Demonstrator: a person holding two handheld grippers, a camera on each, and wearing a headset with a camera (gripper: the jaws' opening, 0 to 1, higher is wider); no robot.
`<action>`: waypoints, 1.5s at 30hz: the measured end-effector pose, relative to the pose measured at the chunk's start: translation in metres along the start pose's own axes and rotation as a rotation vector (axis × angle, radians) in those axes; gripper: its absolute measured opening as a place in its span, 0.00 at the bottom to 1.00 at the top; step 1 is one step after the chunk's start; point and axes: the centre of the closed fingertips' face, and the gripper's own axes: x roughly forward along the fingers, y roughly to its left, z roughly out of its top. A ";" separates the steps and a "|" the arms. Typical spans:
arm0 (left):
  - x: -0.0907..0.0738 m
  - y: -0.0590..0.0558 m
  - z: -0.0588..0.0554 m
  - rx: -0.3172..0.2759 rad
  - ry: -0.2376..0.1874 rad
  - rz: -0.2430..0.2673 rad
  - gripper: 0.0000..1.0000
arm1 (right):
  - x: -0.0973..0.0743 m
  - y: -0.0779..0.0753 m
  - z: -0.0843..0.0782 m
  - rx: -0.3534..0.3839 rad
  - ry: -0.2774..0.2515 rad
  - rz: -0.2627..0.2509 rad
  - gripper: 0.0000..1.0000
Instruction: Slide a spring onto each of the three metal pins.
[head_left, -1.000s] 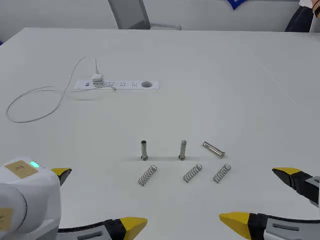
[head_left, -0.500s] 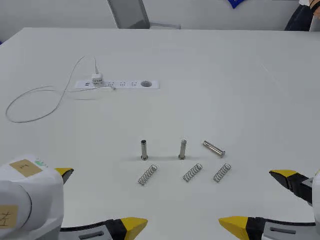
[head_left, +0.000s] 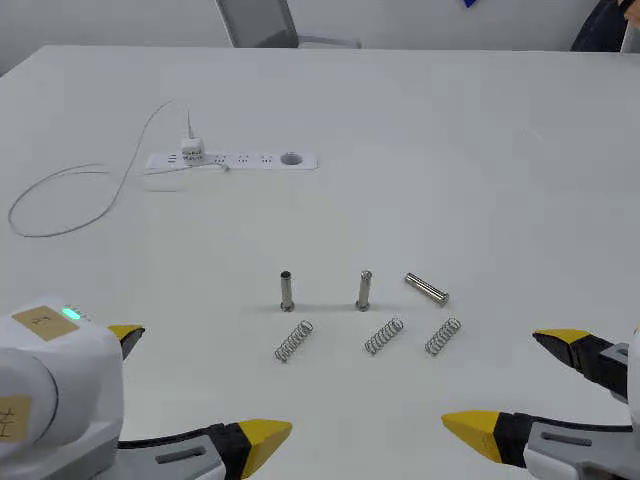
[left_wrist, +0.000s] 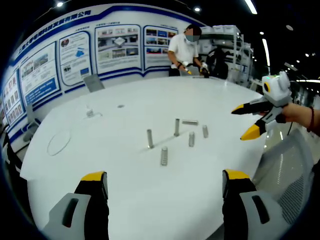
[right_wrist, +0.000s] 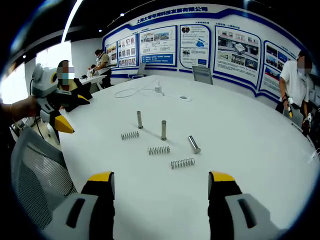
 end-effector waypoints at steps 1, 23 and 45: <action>0.000 0.000 0.000 0.001 0.001 0.000 0.97 | 0.001 -0.001 0.001 -0.002 0.001 0.002 0.76; 0.008 -0.004 0.006 -0.014 -0.027 -0.013 0.91 | 0.035 -0.037 0.025 -0.044 0.030 0.015 0.51; 0.013 -0.006 0.005 -0.009 -0.034 -0.018 0.88 | 0.082 -0.069 0.038 -0.041 0.051 0.030 0.36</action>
